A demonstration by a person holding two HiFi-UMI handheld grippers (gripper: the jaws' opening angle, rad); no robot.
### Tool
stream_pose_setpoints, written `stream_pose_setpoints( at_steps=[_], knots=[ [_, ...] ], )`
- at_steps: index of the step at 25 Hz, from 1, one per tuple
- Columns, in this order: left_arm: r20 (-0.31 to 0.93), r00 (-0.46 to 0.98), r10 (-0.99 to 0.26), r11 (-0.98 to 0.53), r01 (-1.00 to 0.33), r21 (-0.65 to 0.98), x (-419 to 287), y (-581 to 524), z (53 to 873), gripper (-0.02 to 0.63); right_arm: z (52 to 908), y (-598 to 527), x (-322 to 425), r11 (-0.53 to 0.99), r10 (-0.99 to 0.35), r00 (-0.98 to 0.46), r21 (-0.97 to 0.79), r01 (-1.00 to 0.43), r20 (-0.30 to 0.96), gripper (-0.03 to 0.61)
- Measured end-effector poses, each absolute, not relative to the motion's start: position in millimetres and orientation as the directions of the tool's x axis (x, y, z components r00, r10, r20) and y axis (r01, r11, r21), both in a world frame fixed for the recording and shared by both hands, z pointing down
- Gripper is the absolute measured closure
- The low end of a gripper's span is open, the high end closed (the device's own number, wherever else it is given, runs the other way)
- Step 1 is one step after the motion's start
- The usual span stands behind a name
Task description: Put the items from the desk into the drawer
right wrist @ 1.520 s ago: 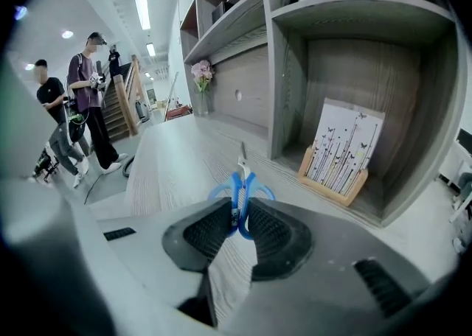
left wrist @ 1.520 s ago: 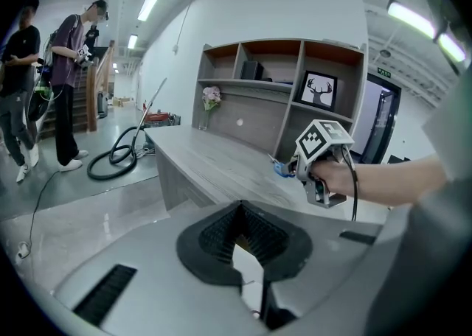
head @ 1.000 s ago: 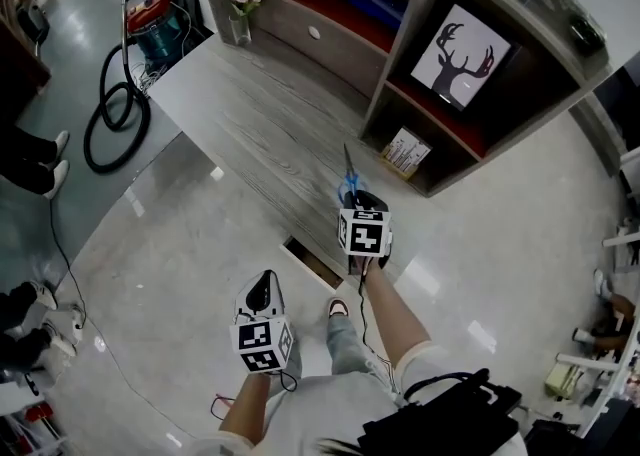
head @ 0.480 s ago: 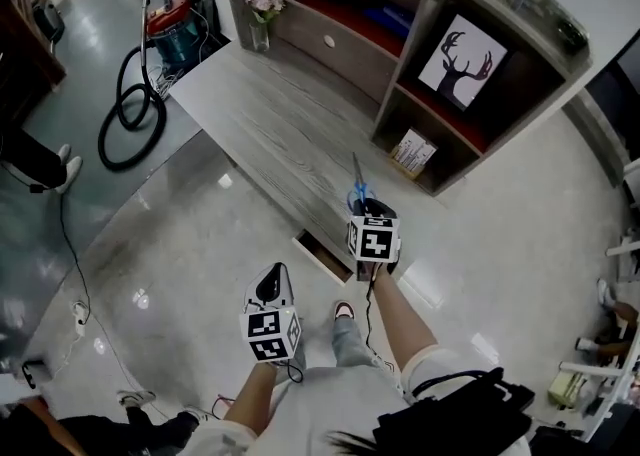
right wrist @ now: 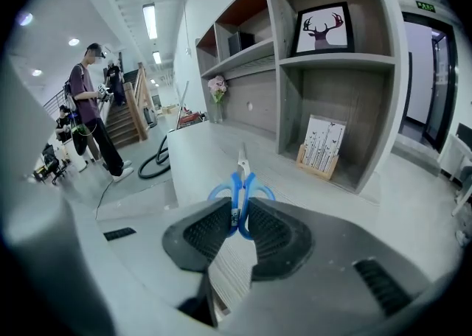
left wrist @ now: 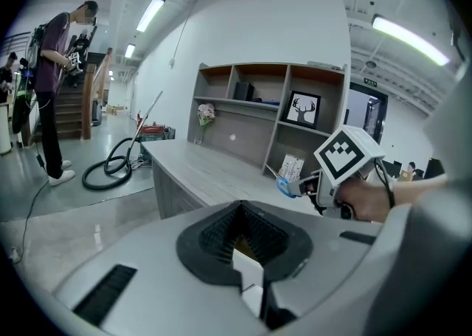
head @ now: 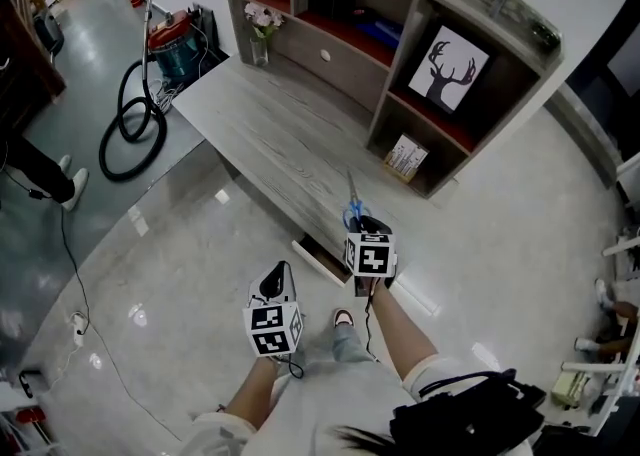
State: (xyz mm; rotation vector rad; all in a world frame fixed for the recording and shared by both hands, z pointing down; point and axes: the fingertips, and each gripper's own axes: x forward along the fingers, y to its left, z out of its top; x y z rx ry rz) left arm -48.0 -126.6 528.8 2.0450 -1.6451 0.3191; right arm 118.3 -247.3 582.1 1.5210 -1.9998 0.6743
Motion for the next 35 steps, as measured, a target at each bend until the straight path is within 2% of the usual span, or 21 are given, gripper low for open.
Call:
stream_pose_setpoints(
  at_steps=[35],
  knots=[
    [0.482, 0.32, -0.815, -0.225, -0.943, 0.246, -86.2, -87.4, 545.5, 0.617, 597.9, -121.5, 49.2, 0.279, -0.637, -0.288, -0.134, -0.951, 0.715, 0.511]
  ],
)
